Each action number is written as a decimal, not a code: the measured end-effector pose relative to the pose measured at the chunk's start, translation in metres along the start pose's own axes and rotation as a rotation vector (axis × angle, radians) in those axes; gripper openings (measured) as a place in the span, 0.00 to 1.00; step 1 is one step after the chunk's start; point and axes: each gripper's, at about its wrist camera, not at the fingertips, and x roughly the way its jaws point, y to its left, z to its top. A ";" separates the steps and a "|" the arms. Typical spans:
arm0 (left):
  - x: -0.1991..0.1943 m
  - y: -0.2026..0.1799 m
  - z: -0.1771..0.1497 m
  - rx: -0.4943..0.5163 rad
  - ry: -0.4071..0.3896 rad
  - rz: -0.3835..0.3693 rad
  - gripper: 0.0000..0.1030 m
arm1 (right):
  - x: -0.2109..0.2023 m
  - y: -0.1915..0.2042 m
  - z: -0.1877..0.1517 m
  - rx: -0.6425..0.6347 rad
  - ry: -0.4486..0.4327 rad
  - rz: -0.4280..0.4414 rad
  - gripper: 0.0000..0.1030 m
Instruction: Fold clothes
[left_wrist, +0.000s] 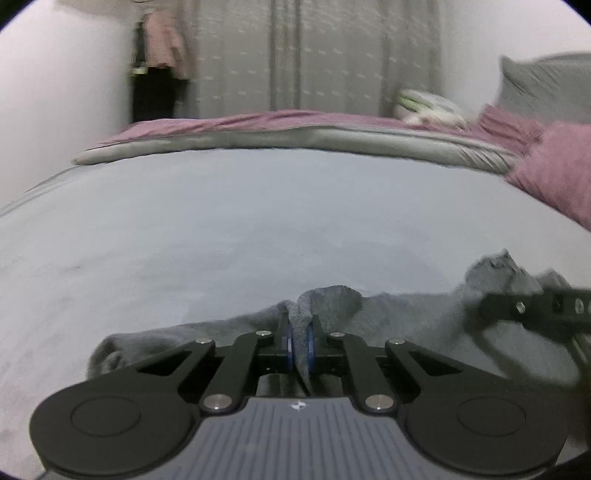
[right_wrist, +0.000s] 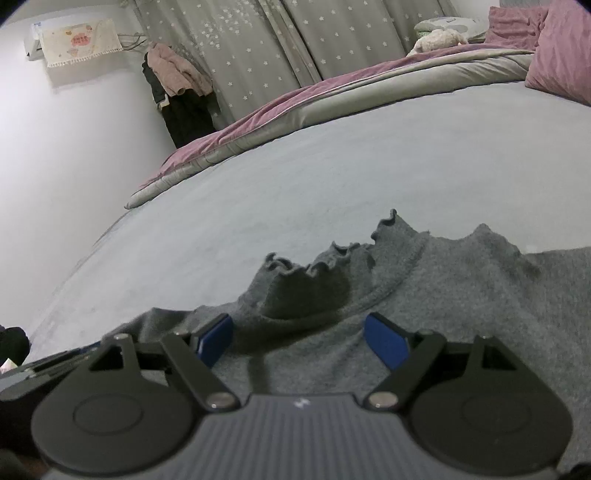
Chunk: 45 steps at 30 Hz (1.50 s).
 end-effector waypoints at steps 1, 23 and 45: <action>-0.002 0.002 -0.001 -0.025 -0.009 0.017 0.08 | 0.000 0.001 0.000 0.000 0.000 0.000 0.80; -0.016 -0.024 0.025 0.111 -0.010 -0.087 0.35 | -0.029 -0.002 0.028 -0.043 0.011 0.021 0.72; 0.041 -0.028 0.028 -0.015 0.064 -0.039 0.06 | -0.013 -0.017 0.019 -0.050 0.066 -0.045 0.70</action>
